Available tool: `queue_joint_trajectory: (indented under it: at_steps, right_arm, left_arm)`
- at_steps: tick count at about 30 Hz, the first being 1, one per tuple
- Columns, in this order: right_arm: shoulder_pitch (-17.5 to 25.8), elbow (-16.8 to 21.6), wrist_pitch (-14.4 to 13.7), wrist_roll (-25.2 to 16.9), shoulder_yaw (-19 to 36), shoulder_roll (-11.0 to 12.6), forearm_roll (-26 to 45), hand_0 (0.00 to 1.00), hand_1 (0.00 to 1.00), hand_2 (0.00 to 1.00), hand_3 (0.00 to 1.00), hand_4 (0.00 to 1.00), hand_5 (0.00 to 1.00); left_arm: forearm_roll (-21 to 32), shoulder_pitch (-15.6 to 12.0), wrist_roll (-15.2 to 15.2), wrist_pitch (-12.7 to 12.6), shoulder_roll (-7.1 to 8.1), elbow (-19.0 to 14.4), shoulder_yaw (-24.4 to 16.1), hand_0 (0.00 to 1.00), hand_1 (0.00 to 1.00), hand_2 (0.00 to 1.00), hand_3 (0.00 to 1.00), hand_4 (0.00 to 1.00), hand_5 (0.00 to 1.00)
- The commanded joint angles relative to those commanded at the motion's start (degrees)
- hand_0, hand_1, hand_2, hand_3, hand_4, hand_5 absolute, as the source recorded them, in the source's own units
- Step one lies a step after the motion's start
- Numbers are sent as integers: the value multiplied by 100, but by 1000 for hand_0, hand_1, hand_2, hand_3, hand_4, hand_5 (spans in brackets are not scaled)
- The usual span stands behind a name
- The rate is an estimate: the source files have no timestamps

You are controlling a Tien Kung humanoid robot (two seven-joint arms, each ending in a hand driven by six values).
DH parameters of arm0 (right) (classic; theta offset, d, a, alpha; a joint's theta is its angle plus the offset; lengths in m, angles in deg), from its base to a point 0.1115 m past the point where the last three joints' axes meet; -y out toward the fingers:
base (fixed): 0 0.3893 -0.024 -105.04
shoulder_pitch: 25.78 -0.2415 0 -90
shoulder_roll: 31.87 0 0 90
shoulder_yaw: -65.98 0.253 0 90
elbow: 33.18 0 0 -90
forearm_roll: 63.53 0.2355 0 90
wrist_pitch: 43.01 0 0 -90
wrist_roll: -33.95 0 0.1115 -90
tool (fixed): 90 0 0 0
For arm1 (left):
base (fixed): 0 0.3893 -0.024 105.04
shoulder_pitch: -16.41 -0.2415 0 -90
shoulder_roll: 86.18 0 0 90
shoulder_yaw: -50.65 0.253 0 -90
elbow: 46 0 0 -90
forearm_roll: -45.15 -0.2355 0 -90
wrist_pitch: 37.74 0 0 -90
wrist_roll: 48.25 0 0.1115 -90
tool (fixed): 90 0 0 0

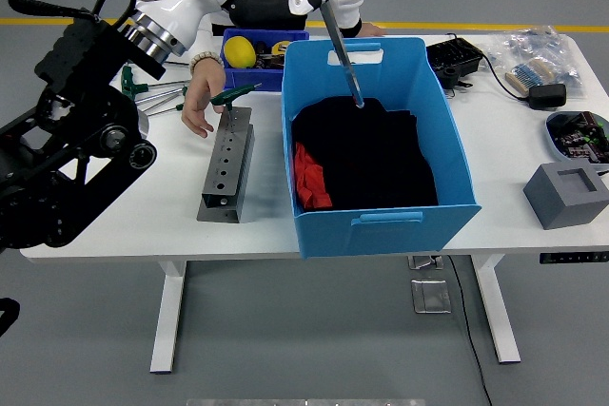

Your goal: Lift tool from toolbox,place it in box,lift tool from toolbox,place it in box

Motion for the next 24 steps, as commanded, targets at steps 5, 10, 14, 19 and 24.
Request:
queue_joint_trajectory:
  at_steps: [5, 10, 14, 19, 24]
  right_arm:
    - [-35, 14, 20, 25, 40, 25, -96, 681, 614, 675, 536, 787, 601]
    - [-65, 27, 32, 34, 42, 51, -124, 679, 613, 675, 536, 787, 601]
    - [-79, 32, 28, 35, 31, 65, -113, 678, 611, 674, 536, 787, 601]
    - [-110, 40, 40, 48, 43, 84, -152, 678, 611, 674, 536, 787, 601]
    - [-119, 50, 50, 62, 49, 101, -175, 674, 612, 674, 536, 787, 601]
  left_arm:
    - [-39, 79, 133, -170, -436, 626, 407, 142, 2, 31, 86, 676, 559]
    - [72, 108, 265, -321, -729, 1225, 658, 142, 2, 32, 86, 677, 556]
    - [226, 177, 389, -459, -941, 1695, 845, 144, 2, 34, 89, 676, 555]
    - [533, 397, 623, -643, -1223, 2378, 1225, 144, 2, 34, 89, 676, 555]
    - [1060, 721, 964, -938, -1481, 2947, 1817, 154, 18, 54, 114, 676, 548]
